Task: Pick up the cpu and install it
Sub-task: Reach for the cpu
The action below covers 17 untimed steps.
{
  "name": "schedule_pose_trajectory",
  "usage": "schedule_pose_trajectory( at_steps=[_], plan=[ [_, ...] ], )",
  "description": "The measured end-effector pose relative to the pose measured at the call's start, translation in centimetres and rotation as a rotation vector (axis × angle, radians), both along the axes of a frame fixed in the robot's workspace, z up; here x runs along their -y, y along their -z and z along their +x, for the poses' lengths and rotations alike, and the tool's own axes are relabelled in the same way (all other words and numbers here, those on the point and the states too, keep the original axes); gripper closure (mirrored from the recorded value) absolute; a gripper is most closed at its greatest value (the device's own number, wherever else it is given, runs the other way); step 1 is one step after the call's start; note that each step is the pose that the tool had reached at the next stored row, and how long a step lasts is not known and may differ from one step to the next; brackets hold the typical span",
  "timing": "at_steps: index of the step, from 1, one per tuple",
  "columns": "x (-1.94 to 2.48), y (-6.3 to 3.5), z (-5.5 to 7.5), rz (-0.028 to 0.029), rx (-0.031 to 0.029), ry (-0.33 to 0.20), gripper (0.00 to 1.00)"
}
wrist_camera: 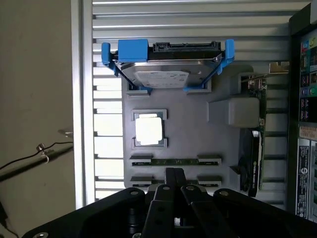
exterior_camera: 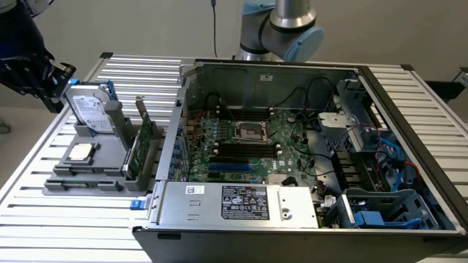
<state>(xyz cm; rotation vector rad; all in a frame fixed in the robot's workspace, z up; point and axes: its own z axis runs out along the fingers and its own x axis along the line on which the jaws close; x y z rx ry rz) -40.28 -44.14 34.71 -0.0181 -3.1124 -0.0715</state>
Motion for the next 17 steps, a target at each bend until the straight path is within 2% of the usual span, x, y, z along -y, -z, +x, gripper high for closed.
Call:
schedule_pose_trajectory(
  at_steps=[4, 7, 10, 13, 15, 17],
  plan=[
    [-0.1, 0.03, 0.0, 0.0004, 0.0, 0.0, 0.89],
    [-1.02, 0.27, -0.1, 0.0068, 0.0, 0.0, 0.89],
    [-2.32, 0.52, -0.2, 0.0077, 0.0002, 0.0, 0.89],
    [-3.49, 0.8, -1.3, 0.0077, 0.0016, 0.0, 0.89],
    [-3.89, 0.92, -2.2, 0.0076, 0.0033, 0.0, 0.89],
    [-4.03, 1.03, -2.9, 0.0077, 0.005, 0.0, 0.89]
  ],
)
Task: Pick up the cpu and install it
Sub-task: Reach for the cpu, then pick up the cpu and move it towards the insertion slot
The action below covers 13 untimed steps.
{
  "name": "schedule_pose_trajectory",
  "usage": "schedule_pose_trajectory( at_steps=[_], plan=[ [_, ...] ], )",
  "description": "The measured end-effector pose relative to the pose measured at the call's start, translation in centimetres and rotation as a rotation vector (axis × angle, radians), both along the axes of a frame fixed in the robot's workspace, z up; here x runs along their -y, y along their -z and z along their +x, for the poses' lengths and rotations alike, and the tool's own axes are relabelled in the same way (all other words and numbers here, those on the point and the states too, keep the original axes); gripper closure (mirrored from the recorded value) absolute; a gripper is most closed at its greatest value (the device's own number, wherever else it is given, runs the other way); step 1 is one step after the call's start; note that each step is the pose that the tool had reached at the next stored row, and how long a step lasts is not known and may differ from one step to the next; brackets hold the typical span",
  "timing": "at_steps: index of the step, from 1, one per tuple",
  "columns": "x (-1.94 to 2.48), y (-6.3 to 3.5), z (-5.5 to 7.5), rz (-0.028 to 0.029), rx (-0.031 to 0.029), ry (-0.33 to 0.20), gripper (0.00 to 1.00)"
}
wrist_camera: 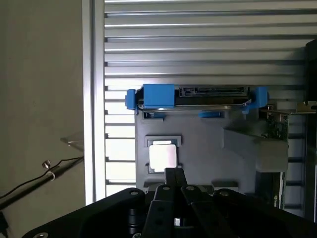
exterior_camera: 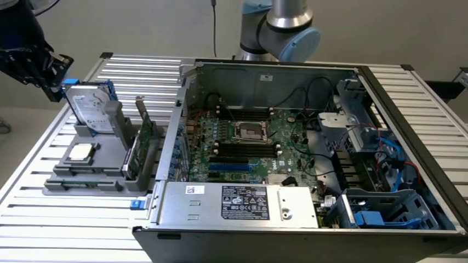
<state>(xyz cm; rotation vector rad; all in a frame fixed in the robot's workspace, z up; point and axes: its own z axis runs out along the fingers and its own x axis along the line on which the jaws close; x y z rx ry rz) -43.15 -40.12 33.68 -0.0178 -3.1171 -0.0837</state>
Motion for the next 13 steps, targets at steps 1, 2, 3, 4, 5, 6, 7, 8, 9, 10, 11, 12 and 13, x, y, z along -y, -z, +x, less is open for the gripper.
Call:
schedule_pose_trajectory(
  at_steps=[1, 2, 3, 4, 5, 6, 7, 8, 9, 10, 11, 12, 13],
  plan=[
    [0.0, 0.0, -0.02, 0.0, -0.0001, 0.0, 0.89],
    [0.0, 0.0, -0.02, -0.0001, -0.0002, 0.0, 0.89],
    [0.0, 0.01, -0.02, 0.0, -0.0001, 0.0, 0.89],
    [0.0, 0.01, -0.02, 0.0, -0.0001, 0.0, 0.89],
    [0.0, 0.0, -0.02, -0.0001, -0.0001, 0.0, 0.89],
    [0.0, 0.01, -0.02, -0.0001, -0.0001, 0.0, 0.89],
    [0.0, 0.01, -0.02, -0.0001, -0.0001, 0.0, 0.89],
    [0.0, 0.01, -0.02, 0.0, -0.0001, 0.0, 0.89],
    [0.0, 0.01, -0.02, 0.0, -0.0001, 0.0, 0.89],
    [0.0, 0.01, -0.02, -0.0001, -0.0001, 0.0, 0.89],
    [0.0, 0.01, -0.02, 0.0, -0.0002, 0.0, 0.89],
    [0.0, 0.0, -0.03, -0.0001, -0.0004, 0.0, 0.89],
    [0.0, 0.0, -0.03, -0.0001, -0.0008, 0.0, 0.89]
  ],
)
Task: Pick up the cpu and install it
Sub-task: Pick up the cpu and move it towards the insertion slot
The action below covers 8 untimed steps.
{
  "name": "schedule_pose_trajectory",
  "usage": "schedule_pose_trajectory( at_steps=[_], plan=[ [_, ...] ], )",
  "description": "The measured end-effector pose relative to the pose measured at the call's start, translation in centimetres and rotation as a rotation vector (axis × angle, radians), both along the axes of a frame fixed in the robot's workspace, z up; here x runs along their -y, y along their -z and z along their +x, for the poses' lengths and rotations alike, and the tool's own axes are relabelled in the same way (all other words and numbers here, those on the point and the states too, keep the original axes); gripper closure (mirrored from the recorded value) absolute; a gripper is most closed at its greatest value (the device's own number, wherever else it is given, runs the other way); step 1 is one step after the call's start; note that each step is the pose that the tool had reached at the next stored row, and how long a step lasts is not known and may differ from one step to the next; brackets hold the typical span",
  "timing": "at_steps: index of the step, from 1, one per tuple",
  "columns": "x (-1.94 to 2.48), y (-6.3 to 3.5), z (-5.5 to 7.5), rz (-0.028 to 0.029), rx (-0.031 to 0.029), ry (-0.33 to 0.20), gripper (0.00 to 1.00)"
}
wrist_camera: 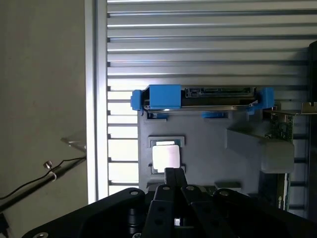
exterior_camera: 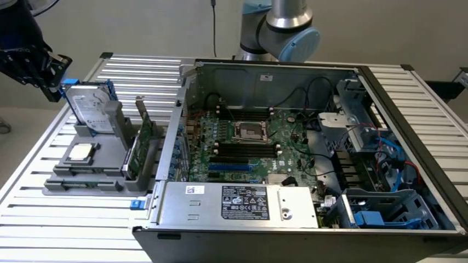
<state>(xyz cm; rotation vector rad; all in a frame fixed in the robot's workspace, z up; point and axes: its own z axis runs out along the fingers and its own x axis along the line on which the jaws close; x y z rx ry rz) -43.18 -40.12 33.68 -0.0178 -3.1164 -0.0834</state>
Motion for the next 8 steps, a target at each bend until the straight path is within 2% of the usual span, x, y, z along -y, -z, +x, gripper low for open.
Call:
schedule_pose_trajectory(
  at_steps=[4, 5, 6, 8],
  plan=[
    [0.0, 0.01, 0.0, 0.0001, -0.0008, 0.0, 0.88],
    [0.0, 0.01, 0.0, 0.0001, -0.0011, 0.0, 0.84],
    [0.01, 0.01, 0.0, 0.0, -0.0015, 0.0, 0.84],
    [0.02, 0.01, 0.01, 0.0, -0.0019, 0.0, 0.7]
  ],
)
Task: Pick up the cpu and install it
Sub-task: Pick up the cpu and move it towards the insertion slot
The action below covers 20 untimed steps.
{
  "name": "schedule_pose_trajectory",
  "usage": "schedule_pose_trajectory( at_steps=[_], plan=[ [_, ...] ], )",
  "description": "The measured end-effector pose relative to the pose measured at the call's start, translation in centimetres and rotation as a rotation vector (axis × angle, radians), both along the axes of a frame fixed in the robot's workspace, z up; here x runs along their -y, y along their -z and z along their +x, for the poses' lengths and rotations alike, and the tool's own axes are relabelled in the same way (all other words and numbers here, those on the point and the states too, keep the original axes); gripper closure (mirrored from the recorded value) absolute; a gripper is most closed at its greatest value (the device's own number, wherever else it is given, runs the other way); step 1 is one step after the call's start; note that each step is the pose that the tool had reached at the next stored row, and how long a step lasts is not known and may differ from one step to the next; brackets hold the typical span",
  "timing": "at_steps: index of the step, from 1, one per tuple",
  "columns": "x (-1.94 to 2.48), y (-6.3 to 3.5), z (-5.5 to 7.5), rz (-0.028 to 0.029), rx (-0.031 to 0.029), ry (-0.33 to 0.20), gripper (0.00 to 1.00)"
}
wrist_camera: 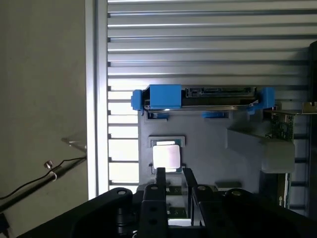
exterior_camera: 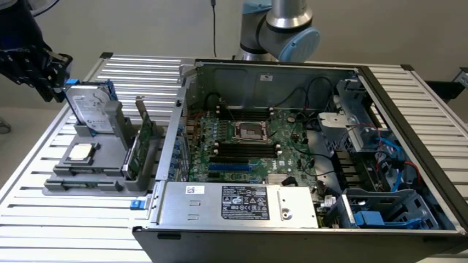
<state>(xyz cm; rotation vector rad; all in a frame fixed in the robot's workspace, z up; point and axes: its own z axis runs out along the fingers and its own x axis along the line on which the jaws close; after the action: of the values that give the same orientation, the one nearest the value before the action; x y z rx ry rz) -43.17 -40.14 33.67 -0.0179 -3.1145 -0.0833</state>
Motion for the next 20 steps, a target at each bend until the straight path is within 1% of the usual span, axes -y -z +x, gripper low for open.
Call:
schedule_pose_trajectory(
  at_steps=[1, 2, 3, 4, 5, 7, 12, 13, 14, 15, 20],
  plan=[
    [0.01, 0.01, 0.0, 0.0001, 0.0001, 0.0, 0.64],
    [0.02, 0.03, 0.0, 0.0002, 0.0003, 0.0, 0.64],
    [0.03, 0.04, 0.0, 0.0002, 0.0002, 0.0, 0.58],
    [0.03, 0.05, 0.0, 0.0001, 0.0, 0.0, 0.58],
    [0.04, 0.08, 0.0, 0.0, -0.0001, 0.0, 0.52],
    [0.08, 0.26, 0.0, 0.0002, 0.0002, 0.0, 0.52],
    [0.35, 1.14, 0.0, 0.0001, 0.0, 0.0, 0.52],
    [0.39, 1.3, 0.0, 0.0001, -0.0002, 0.0, 0.5],
    [0.47, 1.48, 0.0, 0.0001, -0.0004, 0.0, 0.5],
    [0.57, 1.65, 0.0, 0.0, -0.0004, 0.0, 0.44],
    [1.18, 2.58, 0.0, 0.0002, -0.0002, 0.0, 0.44]
  ],
)
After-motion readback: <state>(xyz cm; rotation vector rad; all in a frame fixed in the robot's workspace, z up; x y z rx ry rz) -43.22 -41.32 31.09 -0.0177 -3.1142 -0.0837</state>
